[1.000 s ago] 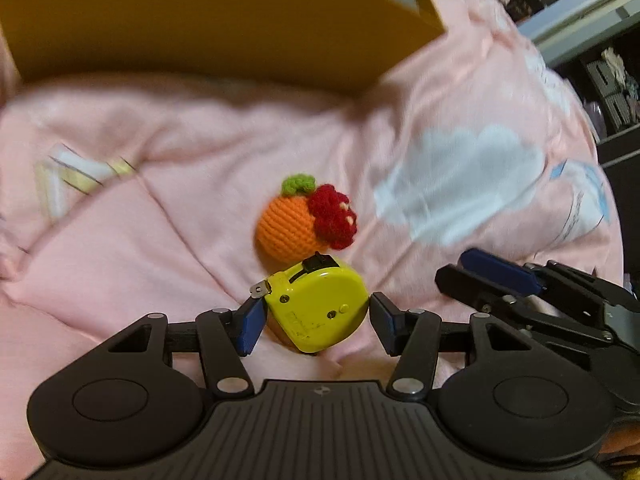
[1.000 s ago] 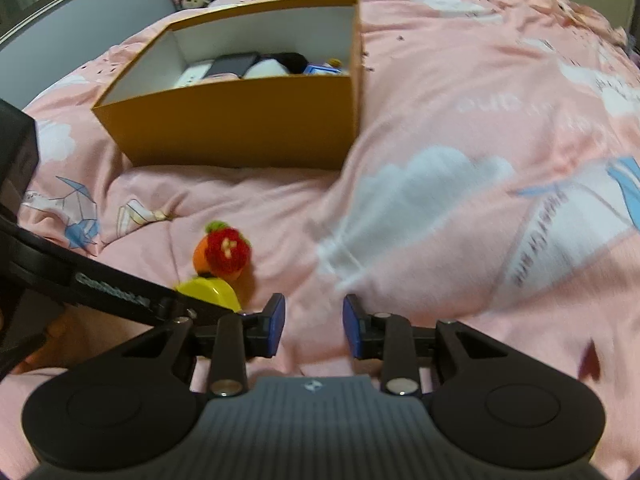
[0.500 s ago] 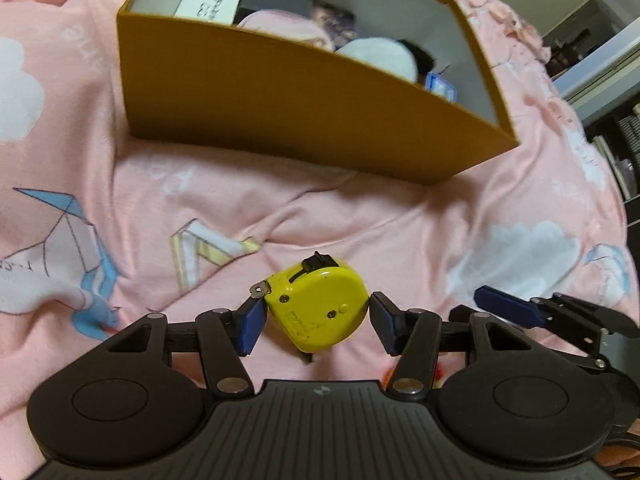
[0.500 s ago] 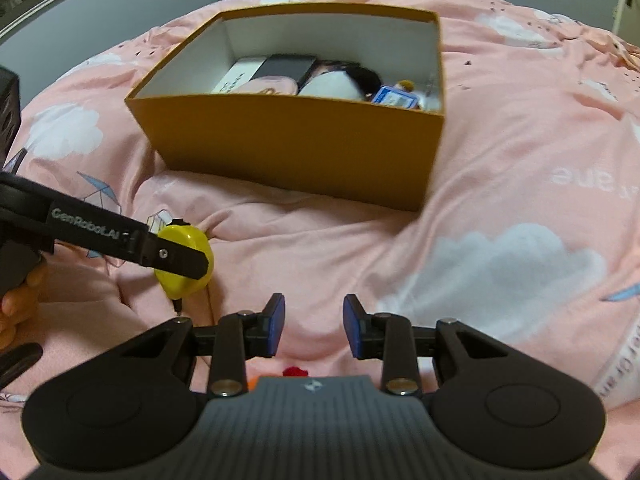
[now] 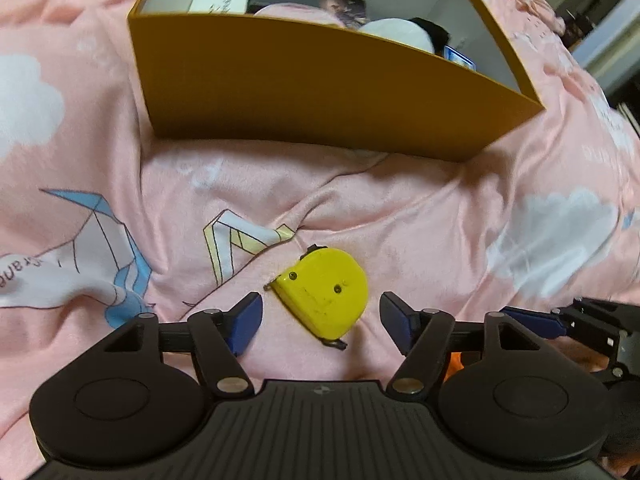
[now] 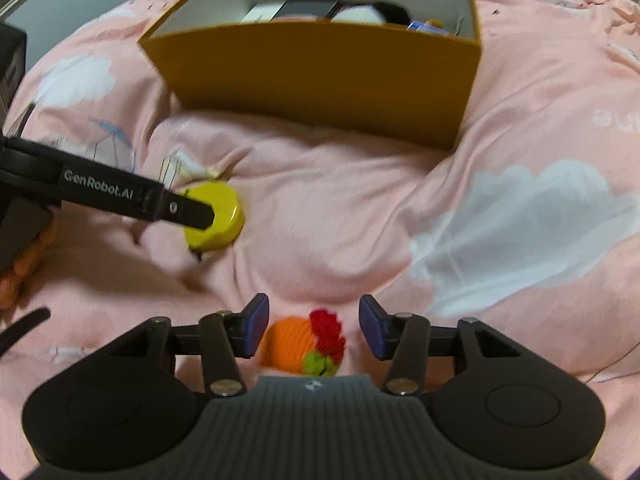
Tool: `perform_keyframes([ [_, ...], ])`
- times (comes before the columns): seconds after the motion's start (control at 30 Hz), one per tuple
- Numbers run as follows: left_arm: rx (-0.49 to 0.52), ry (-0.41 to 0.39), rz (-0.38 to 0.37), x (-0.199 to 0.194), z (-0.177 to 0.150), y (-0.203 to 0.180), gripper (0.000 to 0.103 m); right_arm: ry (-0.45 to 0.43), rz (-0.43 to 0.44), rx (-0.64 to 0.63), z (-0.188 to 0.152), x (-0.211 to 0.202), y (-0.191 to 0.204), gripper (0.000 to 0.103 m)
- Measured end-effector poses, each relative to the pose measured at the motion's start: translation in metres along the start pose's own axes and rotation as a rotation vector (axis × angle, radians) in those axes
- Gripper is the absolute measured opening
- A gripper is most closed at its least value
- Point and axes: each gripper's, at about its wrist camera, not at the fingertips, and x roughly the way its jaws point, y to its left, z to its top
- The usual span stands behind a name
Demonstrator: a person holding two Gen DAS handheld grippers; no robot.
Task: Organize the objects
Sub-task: 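Grasp the yellow tape measure with the left gripper while the right grasps the crocheted orange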
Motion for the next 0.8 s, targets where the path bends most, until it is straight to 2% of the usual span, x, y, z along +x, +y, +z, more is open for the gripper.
perform_keyframes([
  [0.17,0.179,-0.043,0.036,-0.004,-0.007,-0.016,0.084,0.081,0.021,-0.006,-0.006,0.016,0.002,0.056],
  [0.3,0.339,-0.043,0.07,-0.001,-0.007,-0.031,0.085,0.096,0.033,0.014,-0.007,0.023,-0.002,0.056],
  [0.43,0.475,-0.035,0.151,0.01,-0.008,-0.036,0.085,0.1,0.042,0.026,-0.007,0.028,-0.005,0.056],
  [0.6,0.524,0.007,0.119,0.024,-0.009,-0.037,0.084,0.109,0.063,0.045,-0.008,0.031,-0.009,0.056],
  [0.7,0.543,0.021,0.139,0.032,-0.009,-0.038,0.075,0.115,0.072,0.051,-0.007,0.033,-0.009,0.056],
  [0.8,0.536,0.013,0.128,0.035,-0.009,-0.037,0.071,0.117,0.078,0.055,-0.007,0.035,-0.01,0.056],
])
